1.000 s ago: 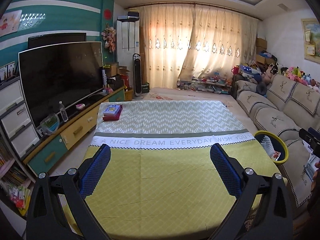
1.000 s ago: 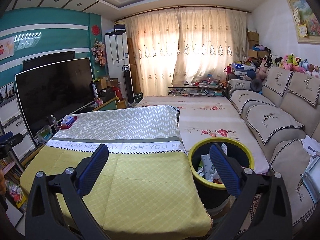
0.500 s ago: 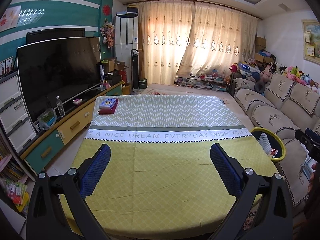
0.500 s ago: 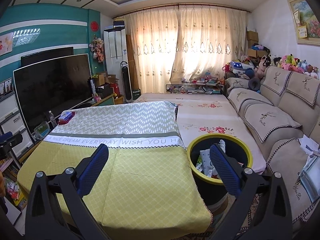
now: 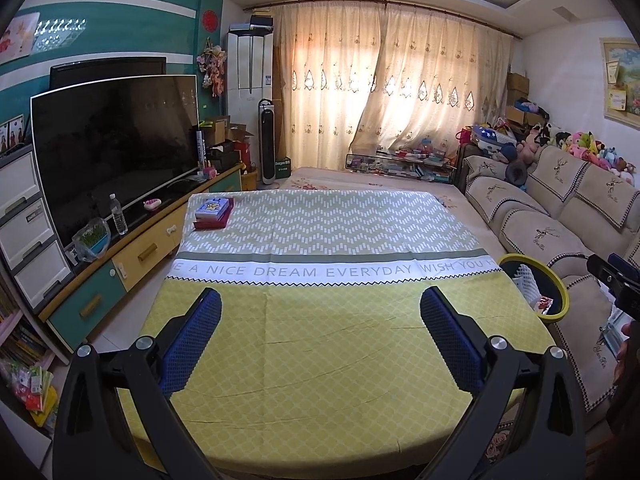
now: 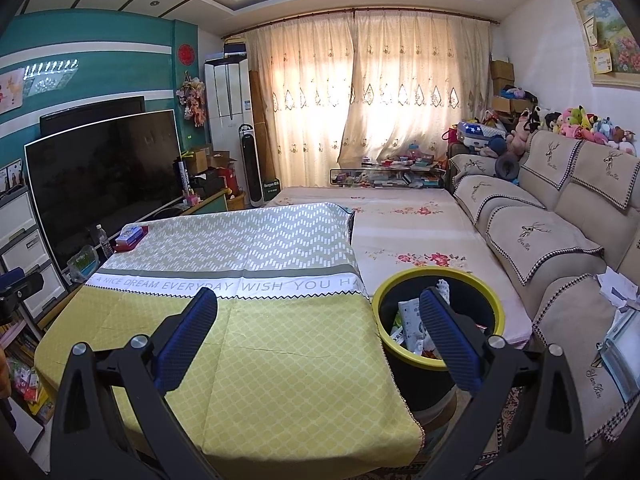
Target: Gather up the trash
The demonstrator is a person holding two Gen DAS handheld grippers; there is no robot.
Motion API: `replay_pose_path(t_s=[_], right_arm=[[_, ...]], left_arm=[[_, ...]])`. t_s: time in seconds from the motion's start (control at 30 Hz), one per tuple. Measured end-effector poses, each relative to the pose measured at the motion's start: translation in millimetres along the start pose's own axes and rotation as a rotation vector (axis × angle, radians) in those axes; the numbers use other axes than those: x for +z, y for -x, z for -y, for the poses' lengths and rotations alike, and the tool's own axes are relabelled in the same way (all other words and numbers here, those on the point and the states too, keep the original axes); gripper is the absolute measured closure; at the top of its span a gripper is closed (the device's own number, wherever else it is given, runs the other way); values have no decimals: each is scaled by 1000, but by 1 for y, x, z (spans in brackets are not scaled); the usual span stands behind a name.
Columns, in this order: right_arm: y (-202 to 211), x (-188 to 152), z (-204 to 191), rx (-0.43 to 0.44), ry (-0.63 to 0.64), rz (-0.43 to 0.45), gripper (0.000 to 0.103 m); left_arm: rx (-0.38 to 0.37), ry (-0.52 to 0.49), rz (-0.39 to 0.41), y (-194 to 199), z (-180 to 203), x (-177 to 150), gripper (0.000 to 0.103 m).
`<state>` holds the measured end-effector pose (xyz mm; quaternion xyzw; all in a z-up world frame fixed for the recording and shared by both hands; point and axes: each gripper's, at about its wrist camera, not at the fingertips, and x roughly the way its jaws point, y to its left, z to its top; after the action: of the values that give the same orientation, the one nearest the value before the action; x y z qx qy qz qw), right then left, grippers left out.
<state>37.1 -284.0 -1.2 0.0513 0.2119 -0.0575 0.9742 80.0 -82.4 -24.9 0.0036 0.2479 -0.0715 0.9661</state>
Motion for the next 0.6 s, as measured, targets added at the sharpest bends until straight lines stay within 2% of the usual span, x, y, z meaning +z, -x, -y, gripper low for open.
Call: replay_pose_path(t_s=[0.6], right_arm=[[-3, -2, 1, -2, -7, -8, 7]], left_arm=[[-7, -3, -6, -4, -2, 0, 5]])
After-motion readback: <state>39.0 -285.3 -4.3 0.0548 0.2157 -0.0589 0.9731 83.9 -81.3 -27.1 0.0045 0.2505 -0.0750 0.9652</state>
